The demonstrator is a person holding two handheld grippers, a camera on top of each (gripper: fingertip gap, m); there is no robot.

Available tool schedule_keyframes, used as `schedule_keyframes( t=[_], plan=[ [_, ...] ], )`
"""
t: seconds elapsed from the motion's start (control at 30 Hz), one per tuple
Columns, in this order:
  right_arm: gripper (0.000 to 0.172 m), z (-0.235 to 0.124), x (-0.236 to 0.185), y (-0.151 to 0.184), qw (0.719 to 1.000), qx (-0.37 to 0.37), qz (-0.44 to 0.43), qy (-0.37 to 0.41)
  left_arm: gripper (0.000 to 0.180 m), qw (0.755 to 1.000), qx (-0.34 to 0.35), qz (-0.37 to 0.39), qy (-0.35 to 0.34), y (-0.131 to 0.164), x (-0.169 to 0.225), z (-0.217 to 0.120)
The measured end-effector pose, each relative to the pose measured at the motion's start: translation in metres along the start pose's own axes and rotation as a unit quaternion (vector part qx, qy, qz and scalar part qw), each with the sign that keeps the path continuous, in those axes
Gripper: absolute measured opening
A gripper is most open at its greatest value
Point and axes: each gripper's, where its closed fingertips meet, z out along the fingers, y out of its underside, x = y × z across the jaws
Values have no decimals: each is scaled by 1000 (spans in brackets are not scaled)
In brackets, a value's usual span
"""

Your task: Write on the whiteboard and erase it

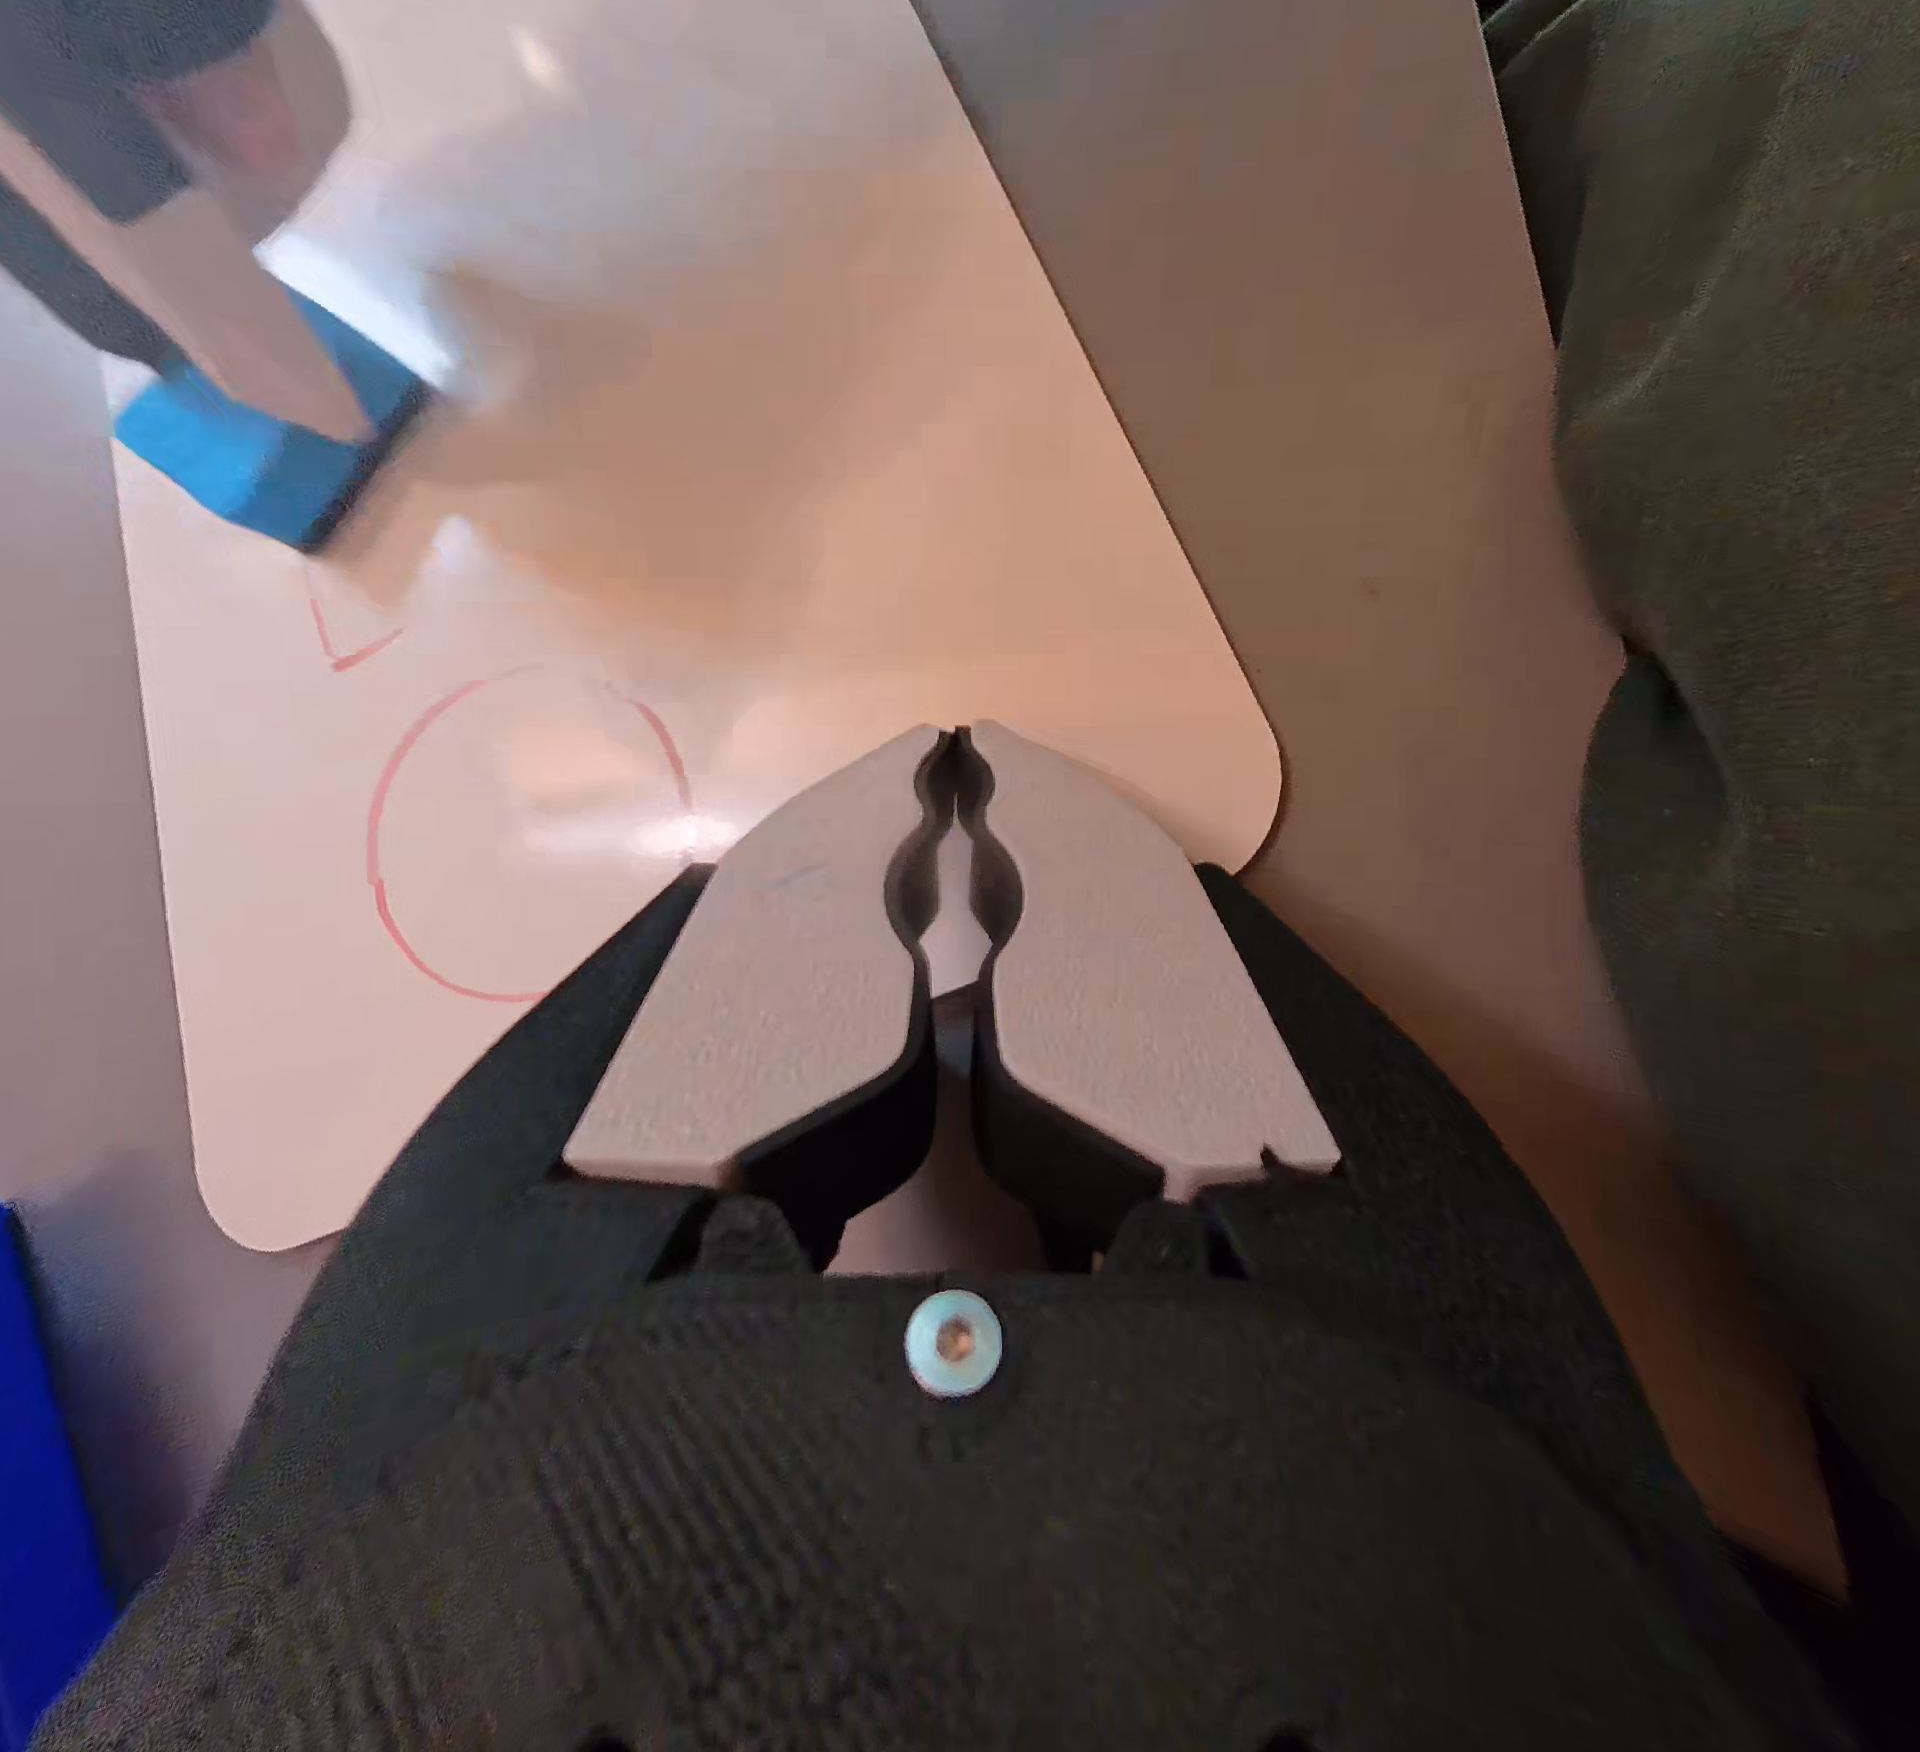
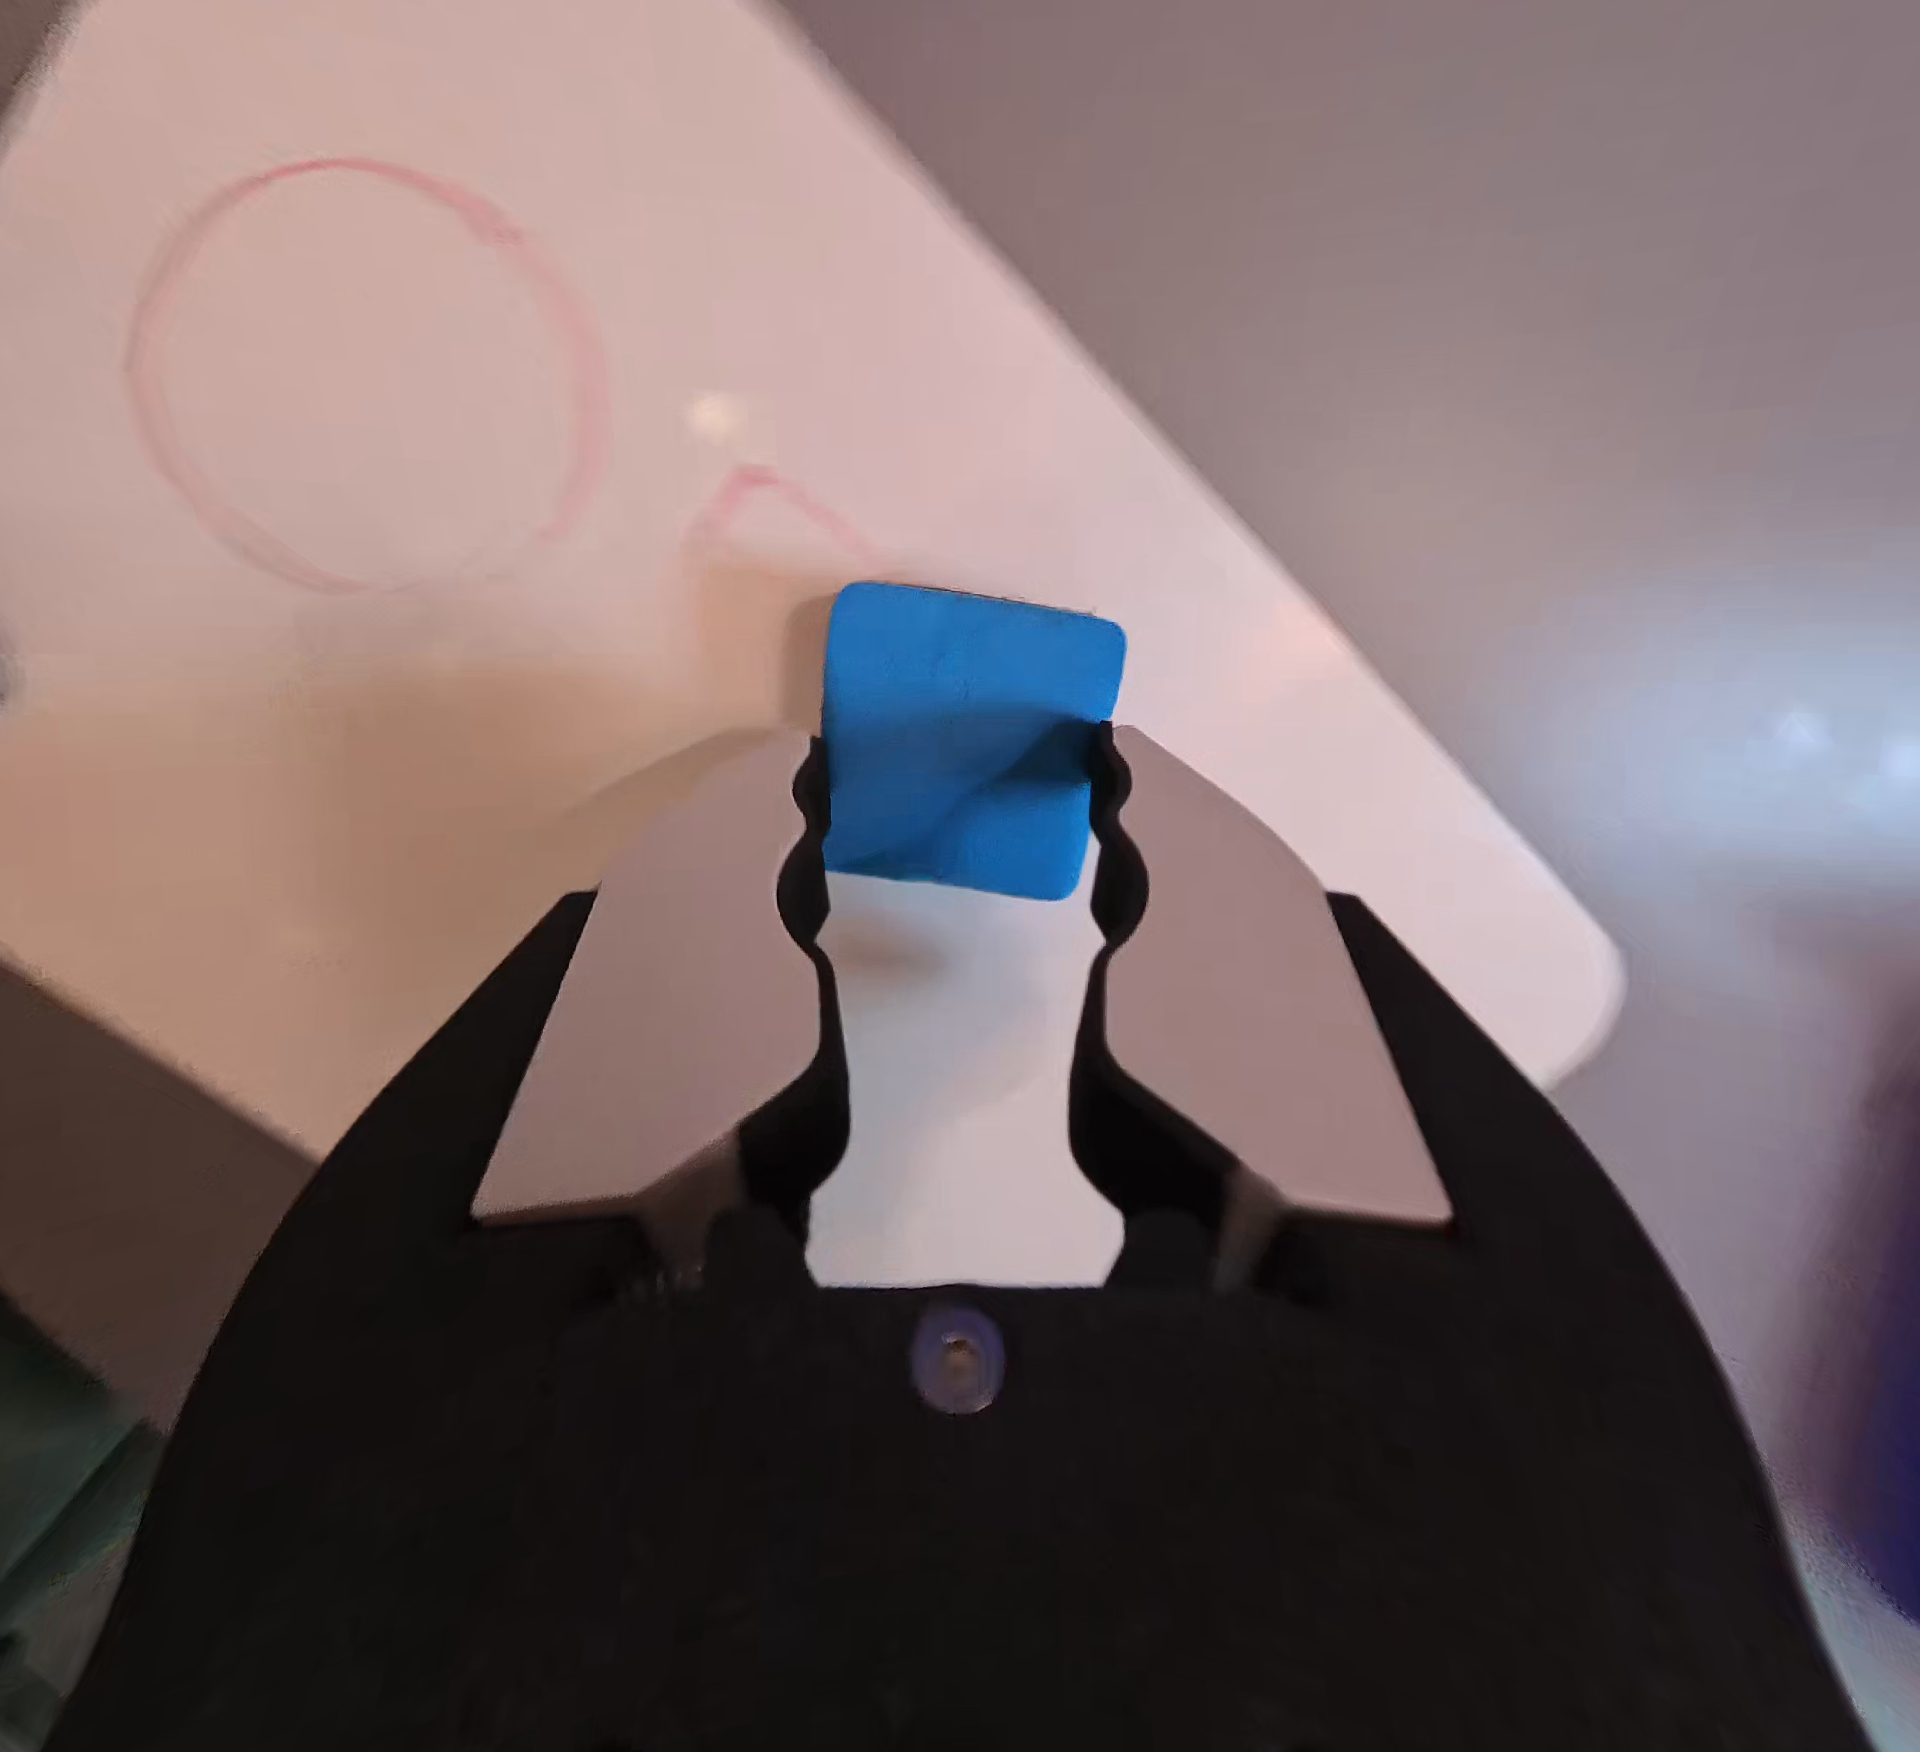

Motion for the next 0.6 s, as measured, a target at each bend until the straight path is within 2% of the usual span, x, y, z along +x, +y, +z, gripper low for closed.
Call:
schedule_keyframes(
  t=[0.07, 0.13, 0.2, 0.27, 0.3, 0.33, 0.4, 0.47, 0.5, 0.53, 0.6],
  plan=[
    [49, 5, -54, -17, 996, -2, -85, -24, 0, 1000, 3, -4, 6, 0, 0, 0],
    [49, 12, -77, -40, 991, 6, -133, -30, 0, 1000, 1, -3, 3, 0, 0, 0],
    [49, 16, -43, -50, 996, 2, -86, -19, 0, 1000, -1, 2, -4, 0, 0, 0],
    [49, 14, 3, -39, 1000, -3, -14, -3, 0, 1000, -3, 5, -11, 1, -1, -1],
    [49, 11, 10, -31, 1000, -7, 2, -2, 0, 1000, -2, 4, -11, 2, -1, -1],
    [49, 8, 3, -23, 1000, -13, -12, -1, 0, 1000, 0, 1, -7, 2, -1, -1],
    [49, 6, -50, -19, 995, -22, -85, -38, 1, 1000, 1, -3, 0, 2, -1, -1],
    [49, 9, -103, -32, 984, -12, -168, -49, 1, 1000, 0, -4, 3, 1, -1, -1],
    [49, 12, -116, -41, 979, -4, -196, -52, 1, 1000, -1, -4, 2, 1, 0, -1],
    [49, 15, -115, -50, 979, 5, -194, -59, 0, 1000, -1, -2, 0, 1, 0, -1],
    [49, 21, -65, -64, 993, 16, -117, -32, 1, 1000, -3, 1, -5, 1, 1, -1]
  ],
)
